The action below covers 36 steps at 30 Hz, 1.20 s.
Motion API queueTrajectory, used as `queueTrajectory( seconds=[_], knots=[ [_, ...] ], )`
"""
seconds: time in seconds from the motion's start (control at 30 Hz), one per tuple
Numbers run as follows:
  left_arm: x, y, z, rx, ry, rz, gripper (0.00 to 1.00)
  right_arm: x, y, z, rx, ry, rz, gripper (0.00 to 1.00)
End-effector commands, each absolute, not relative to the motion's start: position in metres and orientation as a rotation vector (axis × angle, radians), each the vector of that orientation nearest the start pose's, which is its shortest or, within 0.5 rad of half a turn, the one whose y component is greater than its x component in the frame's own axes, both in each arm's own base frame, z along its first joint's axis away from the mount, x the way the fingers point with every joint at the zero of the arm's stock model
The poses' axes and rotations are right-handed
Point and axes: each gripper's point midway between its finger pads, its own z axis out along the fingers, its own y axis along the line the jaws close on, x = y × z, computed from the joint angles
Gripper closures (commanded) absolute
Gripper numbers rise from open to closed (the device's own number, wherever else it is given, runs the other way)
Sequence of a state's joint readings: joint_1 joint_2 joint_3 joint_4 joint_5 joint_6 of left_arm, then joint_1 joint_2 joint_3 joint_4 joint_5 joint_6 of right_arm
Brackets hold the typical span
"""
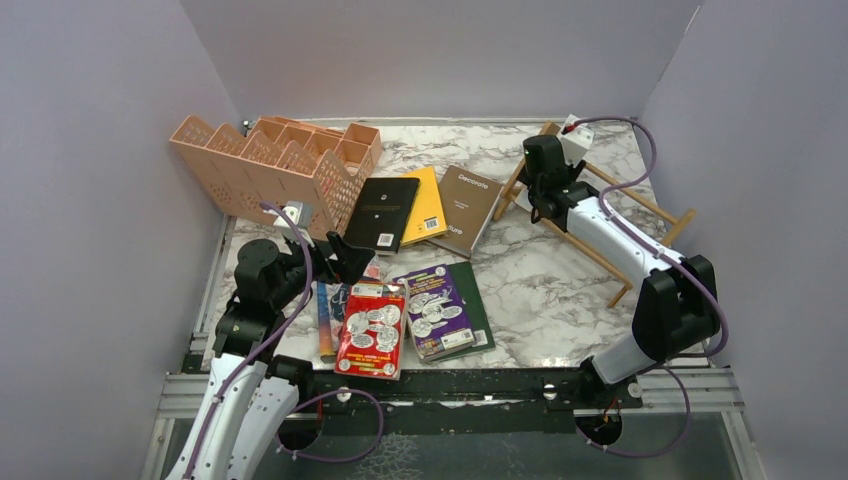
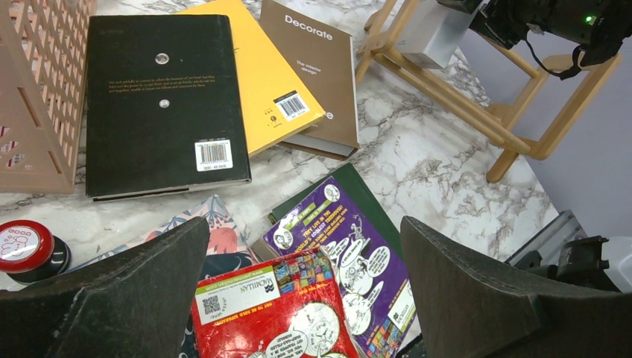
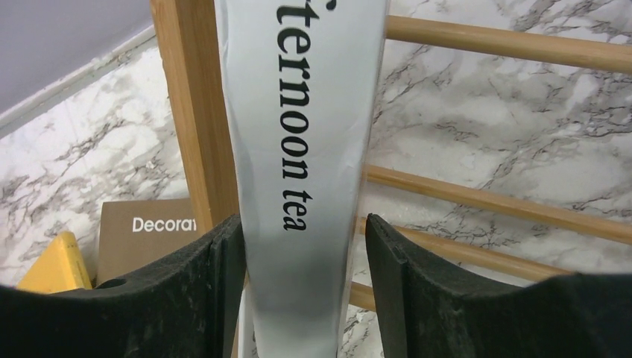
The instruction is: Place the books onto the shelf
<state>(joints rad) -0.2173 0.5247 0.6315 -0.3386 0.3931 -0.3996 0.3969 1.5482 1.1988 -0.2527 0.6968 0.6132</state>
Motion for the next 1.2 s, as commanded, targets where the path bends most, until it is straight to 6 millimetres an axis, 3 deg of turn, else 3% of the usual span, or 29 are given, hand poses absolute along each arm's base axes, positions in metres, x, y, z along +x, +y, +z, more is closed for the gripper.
queueTrajectory(
  seconds=[0.0, 0.37, 0.8, 1.17],
  knots=[
    [0.222, -0.131, 0.241, 0.116, 1.843, -0.778, 0.01, 0.436, 0.093, 0.194, 0.586, 1.931, -0.014, 0.35],
    [0.222, -0.131, 0.241, 0.115, 1.843, -0.778, 0.01, 0.426, 0.117, 0.213, 0.468, 1.888, 0.206, 0.35],
    [0.22, -0.131, 0.242, 0.12, 1.836, -0.78, 0.01, 0.42, 0.126, 0.226, 0.431, 1.902, 0.268, 0.28],
    [0.22, -0.132, 0.244, 0.127, 1.833, -0.785, 0.01, 0.366, 0.12, 0.226, 0.273, 2.047, 0.259, 0.27]
  ],
)
